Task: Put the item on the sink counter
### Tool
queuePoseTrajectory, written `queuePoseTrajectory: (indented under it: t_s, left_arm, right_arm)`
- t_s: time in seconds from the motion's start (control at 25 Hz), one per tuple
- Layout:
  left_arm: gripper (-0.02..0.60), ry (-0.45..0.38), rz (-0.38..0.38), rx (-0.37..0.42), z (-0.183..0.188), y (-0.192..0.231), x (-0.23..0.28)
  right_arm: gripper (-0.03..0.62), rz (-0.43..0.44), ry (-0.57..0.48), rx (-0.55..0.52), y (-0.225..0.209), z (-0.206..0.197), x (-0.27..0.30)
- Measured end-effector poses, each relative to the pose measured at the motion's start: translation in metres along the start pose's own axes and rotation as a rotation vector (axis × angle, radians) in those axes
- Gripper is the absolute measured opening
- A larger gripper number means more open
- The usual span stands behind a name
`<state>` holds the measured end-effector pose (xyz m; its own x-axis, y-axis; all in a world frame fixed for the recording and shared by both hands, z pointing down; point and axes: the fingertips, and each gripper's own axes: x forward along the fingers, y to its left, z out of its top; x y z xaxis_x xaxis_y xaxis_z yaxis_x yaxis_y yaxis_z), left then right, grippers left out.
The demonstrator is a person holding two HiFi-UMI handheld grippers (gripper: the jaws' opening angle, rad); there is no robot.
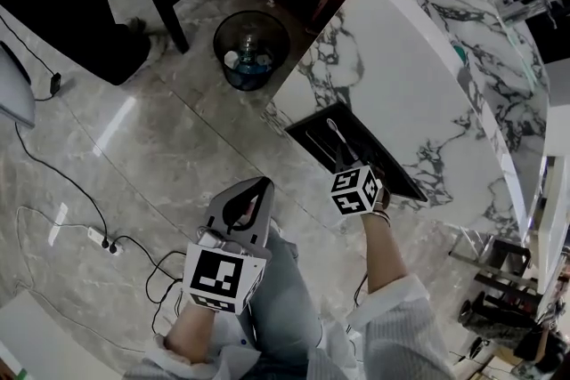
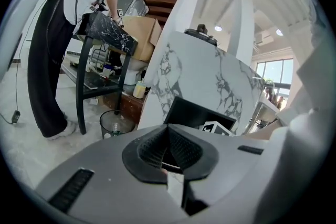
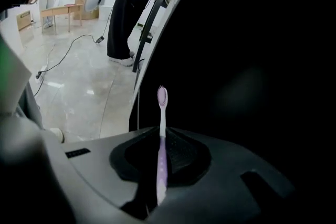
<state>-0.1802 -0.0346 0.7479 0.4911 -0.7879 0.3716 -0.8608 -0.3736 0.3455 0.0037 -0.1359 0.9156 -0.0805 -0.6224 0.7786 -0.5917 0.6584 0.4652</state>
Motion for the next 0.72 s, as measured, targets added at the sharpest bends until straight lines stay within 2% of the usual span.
queuePoseTrajectory:
  t_s: [0.2, 0.36, 0.72]
  left_arm:
    - [0.017, 0.006, 0.001, 0.003, 0.001, 0.001, -0.002]
    - [0.017, 0.009, 0.021, 0.001, 0.012, 0.005, -0.009]
    - [0.017, 0.029, 0.033, -0.012, 0.086, -0.028, -0.054]
  right_arm:
    - [0.043, 0.032, 0.037, 0.007, 0.002, -0.006, 0.011]
    - [0.043, 0.041, 0.028, 0.041, 0.004, 0.001, -0.003]
    - [0.043, 0.14, 0.021, 0.135, 0.018, 0.035, -0.093]
